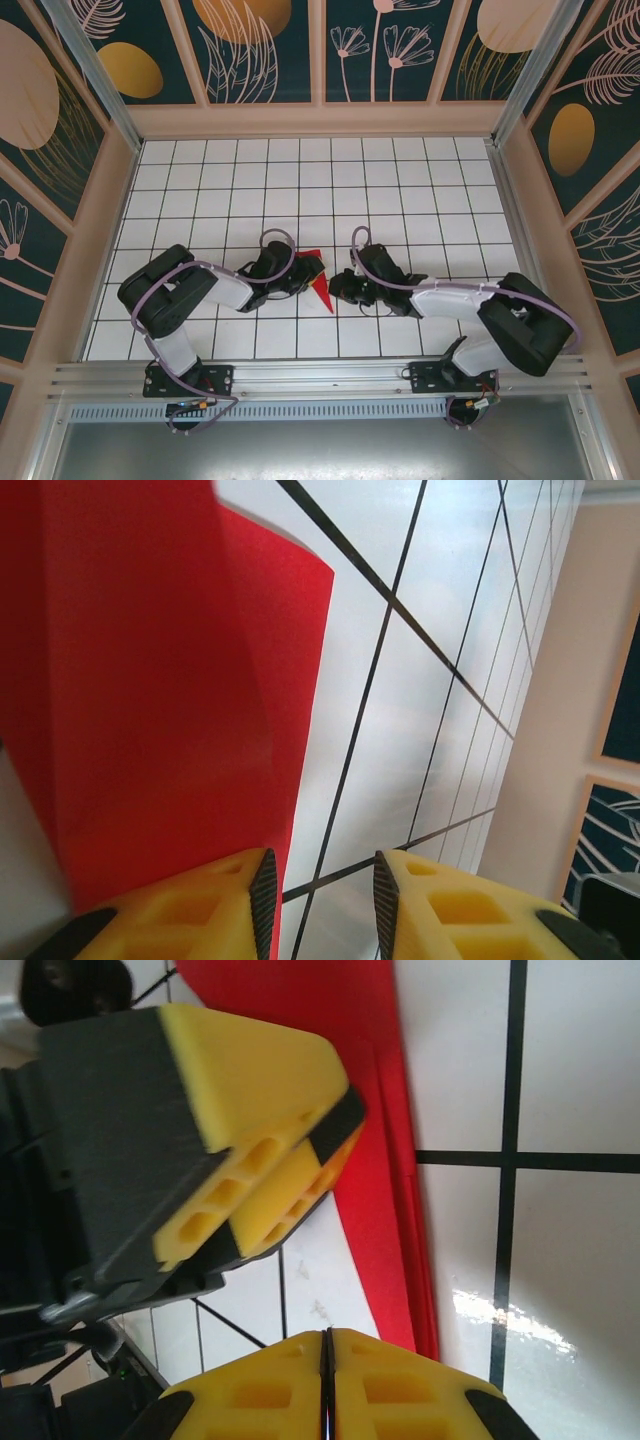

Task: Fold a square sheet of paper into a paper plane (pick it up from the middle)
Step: Fold the wing for the fifth time at the center of the table.

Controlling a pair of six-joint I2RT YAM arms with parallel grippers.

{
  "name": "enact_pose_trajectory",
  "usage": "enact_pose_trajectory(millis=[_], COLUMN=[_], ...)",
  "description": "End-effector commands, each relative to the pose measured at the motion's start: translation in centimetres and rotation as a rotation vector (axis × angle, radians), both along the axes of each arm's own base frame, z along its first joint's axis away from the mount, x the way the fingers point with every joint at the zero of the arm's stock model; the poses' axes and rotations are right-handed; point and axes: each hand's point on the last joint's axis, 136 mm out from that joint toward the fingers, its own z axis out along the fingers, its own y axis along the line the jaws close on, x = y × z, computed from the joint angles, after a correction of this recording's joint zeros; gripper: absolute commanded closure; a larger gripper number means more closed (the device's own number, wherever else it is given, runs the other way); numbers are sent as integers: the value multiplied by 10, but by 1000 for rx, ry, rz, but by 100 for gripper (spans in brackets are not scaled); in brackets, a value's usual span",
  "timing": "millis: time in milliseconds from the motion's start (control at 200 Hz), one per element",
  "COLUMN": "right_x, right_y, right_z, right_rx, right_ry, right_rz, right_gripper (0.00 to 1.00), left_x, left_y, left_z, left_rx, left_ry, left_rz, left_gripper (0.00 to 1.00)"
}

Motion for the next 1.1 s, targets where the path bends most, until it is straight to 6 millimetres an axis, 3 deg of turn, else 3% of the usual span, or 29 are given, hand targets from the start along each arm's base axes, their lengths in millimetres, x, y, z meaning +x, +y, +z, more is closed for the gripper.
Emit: enact_pose_trajectory(millis=[0,275,495,691,706,806,941,1096], right_x=[6,7,2,-21,-23,-28,-22,-19], right_y=[18,36,19,-3,-4,-19,-28,-31], right_z=[6,-7,-42,-75,-76,-84,-82,-83], right_rx=[49,38,-70,-145,-149,-197,-200,-219], right_ry=[7,36,83,150,152,153,138,136], right_rz=[15,50,32,69,73,74,66,64], right_gripper=[89,89,89,91,91,93,94,94], left_x=[-15,-13,-14,-12,-10,-2,13,20], left_y=[13,14,13,15,14,13,10,28], left_z=[-25,-20,-20,-15,-5,12,47,79], left_rx=[38,12,13,56,46,102,214,295], left_ry=[107,107,105,61,37,-48,-214,-357], left_rz=[65,92,85,62,56,22,-58,-35], left_gripper=[65,65,65,60,59,53,41,33])
